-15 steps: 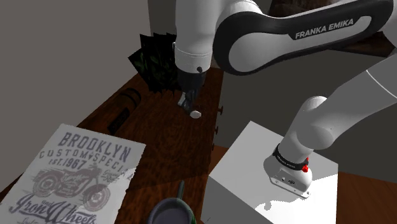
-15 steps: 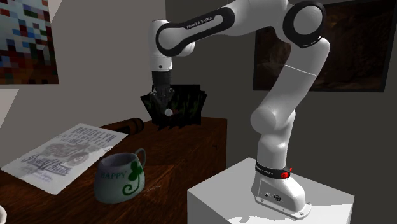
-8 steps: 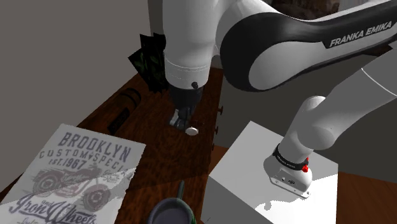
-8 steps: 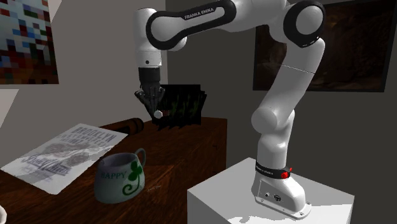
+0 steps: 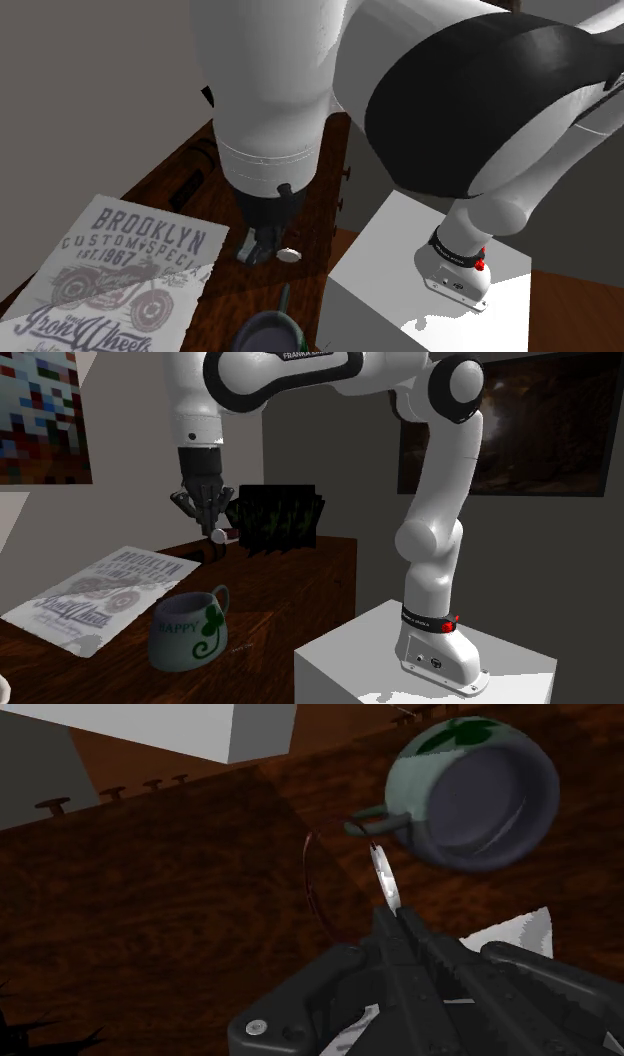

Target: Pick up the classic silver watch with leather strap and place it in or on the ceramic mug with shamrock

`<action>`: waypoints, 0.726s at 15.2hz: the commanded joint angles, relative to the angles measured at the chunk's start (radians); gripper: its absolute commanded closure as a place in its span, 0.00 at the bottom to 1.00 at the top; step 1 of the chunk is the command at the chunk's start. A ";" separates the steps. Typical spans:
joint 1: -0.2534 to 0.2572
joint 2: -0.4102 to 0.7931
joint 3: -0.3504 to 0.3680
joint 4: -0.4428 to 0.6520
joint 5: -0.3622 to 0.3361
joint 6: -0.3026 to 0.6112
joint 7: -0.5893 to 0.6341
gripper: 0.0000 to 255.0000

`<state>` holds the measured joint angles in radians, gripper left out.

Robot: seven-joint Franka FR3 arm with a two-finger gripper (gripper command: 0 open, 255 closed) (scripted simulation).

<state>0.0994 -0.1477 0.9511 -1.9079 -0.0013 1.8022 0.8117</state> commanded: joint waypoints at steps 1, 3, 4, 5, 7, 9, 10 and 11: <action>0.005 0.083 0.060 0.056 -0.065 -0.011 0.089 1.00; 0.034 0.183 0.111 0.124 -0.149 -0.039 0.188 1.00; 0.060 0.239 0.130 0.161 -0.197 -0.057 0.239 1.00; 0.096 0.294 0.139 0.201 -0.245 -0.078 0.288 1.00; 0.133 0.332 0.131 0.217 -0.276 -0.080 0.321 1.00; 0.134 0.332 0.127 0.191 -0.277 -0.054 0.325 1.00; 0.133 0.333 0.126 0.179 -0.279 -0.041 0.327 1.00; 0.133 0.335 0.125 0.167 -0.281 -0.029 0.330 1.00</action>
<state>0.2316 0.1860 1.0763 -1.7300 -0.2806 1.7617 1.1376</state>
